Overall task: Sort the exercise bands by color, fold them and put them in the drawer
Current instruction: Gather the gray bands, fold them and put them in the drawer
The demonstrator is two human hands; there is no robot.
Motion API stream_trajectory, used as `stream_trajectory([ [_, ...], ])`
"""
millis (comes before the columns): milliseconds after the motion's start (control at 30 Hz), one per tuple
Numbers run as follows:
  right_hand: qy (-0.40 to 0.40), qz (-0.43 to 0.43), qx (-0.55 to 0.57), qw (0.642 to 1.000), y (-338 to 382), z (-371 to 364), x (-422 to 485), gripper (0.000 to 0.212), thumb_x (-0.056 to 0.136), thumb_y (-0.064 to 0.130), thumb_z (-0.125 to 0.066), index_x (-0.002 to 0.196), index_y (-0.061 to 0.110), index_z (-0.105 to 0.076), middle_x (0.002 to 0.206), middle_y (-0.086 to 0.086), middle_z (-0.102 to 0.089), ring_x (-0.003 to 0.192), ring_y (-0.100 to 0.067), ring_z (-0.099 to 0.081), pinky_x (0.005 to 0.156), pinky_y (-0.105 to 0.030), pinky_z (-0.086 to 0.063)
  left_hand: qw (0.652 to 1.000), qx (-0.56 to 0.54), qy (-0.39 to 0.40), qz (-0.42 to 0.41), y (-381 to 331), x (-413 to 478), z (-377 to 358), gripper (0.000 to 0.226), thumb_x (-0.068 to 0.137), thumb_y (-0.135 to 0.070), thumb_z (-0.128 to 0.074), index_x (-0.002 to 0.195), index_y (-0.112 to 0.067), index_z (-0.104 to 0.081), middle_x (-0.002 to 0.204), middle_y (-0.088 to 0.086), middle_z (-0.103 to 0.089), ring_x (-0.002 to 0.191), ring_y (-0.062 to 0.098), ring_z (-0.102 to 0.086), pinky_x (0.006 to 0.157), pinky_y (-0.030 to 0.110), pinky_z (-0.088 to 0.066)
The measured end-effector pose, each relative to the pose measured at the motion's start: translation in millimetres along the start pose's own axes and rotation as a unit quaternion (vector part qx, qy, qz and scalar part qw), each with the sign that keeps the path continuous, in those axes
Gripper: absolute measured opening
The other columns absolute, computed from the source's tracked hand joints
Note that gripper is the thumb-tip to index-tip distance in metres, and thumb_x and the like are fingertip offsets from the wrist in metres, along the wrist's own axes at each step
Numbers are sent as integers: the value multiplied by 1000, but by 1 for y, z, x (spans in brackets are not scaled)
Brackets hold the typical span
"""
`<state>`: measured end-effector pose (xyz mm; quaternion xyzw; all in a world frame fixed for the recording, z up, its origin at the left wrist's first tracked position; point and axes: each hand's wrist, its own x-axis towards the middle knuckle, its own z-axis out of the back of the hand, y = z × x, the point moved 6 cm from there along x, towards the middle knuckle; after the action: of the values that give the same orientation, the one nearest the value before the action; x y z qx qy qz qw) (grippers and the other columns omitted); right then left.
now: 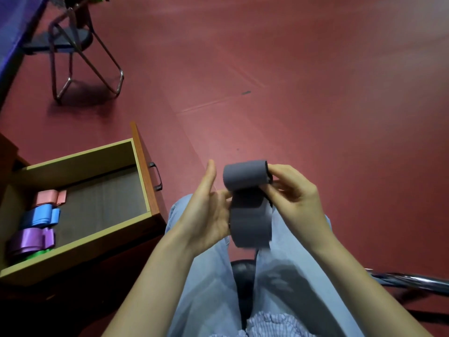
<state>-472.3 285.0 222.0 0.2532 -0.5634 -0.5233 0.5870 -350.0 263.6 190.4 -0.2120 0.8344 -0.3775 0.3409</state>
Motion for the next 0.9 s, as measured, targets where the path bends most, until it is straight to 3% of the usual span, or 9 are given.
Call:
stream_trajectory([
  [133, 35, 9, -35, 999, -6, 0, -6, 30, 79, 10, -60, 102, 28, -61, 95, 32, -59, 87, 5, -58, 71, -9, -44, 1000, 20, -15, 3, 3, 1, 2, 78, 60, -72, -35, 105, -16, -67, 113, 13, -68, 109, 29, -61, 99, 50, -43],
  [267, 66, -33, 14, 997, -14, -3, -13, 27, 77, 9, -59, 91, 29, -70, 95, 24, -63, 84, 3, -58, 70, -10, -45, 996, 92, -20, 1, 7, -1, 1, 40, 70, -52, -50, 87, -26, -75, 97, -1, -74, 95, 13, -68, 91, 38, -49],
  [333, 82, -59, 39, 994, -18, -2, -16, 31, 76, 6, -55, 90, 30, -67, 95, 14, -65, 85, 3, -59, 73, -11, -47, 994, 113, -9, -13, 8, 0, 3, 27, 75, -39, -60, 94, -24, -73, 98, -1, -74, 92, 12, -68, 83, 30, -52],
  [400, 105, -78, 43, 990, -19, -1, -17, 39, 75, -1, -47, 94, 29, -65, 103, 5, -62, 87, 3, -60, 76, -12, -47, 992, 126, -19, -19, 10, 1, 9, 46, 69, -33, -68, 114, -22, -62, 111, 6, -70, 97, 17, -66, 83, 34, -51],
  [500, 137, -142, 96, 976, -24, -3, -21, 50, 78, -14, -46, 99, 28, -63, 113, 2, -58, 91, 6, -61, 77, -11, -48, 990, 134, -34, -34, 10, 2, 17, 66, 59, -25, -74, 122, -22, -53, 103, 8, -70, 93, 23, -66, 87, 45, -51],
  [533, 125, -176, 139, 967, -27, -4, -22, 46, 82, -10, -47, 102, 29, -62, 114, 4, -58, 91, 4, -63, 75, -12, -49, 989, 141, -31, -44, 10, 3, 17, 63, 62, -20, -73, 121, -23, -52, 98, 6, -70, 90, 22, -67, 85, 44, -52],
  [600, 96, -250, 206, 941, -36, -6, -28, 31, 83, 20, -55, 111, 33, -57, 114, 9, -61, 92, -4, -66, 73, -20, -53, 988, 139, -28, -66, 7, 3, 17, 58, 65, -16, -68, 119, -24, -51, 92, 2, -71, 83, 17, -68, 76, 35, -55],
  [700, 159, -313, 215, 911, -43, -22, -41, 60, 70, 54, -56, 124, 27, -52, 117, -2, -66, 102, -21, -66, 88, -38, -53, 985, 147, -26, -91, 2, 2, 17, 49, 65, -13, -68, 108, -30, -54, 89, 1, -71, 80, 15, -68, 67, 27, -56],
  [900, 178, -326, 208, 905, -33, -33, -45, 37, 76, 41, -61, 109, 25, -61, 89, 2, -74, 77, -13, -70, 68, -27, -56, 980, 170, -40, -90, 2, 1, 18, 48, 64, -14, -70, 110, -17, -58, 108, 8, -70, 97, 21, -67, 80, 28, -56],
])
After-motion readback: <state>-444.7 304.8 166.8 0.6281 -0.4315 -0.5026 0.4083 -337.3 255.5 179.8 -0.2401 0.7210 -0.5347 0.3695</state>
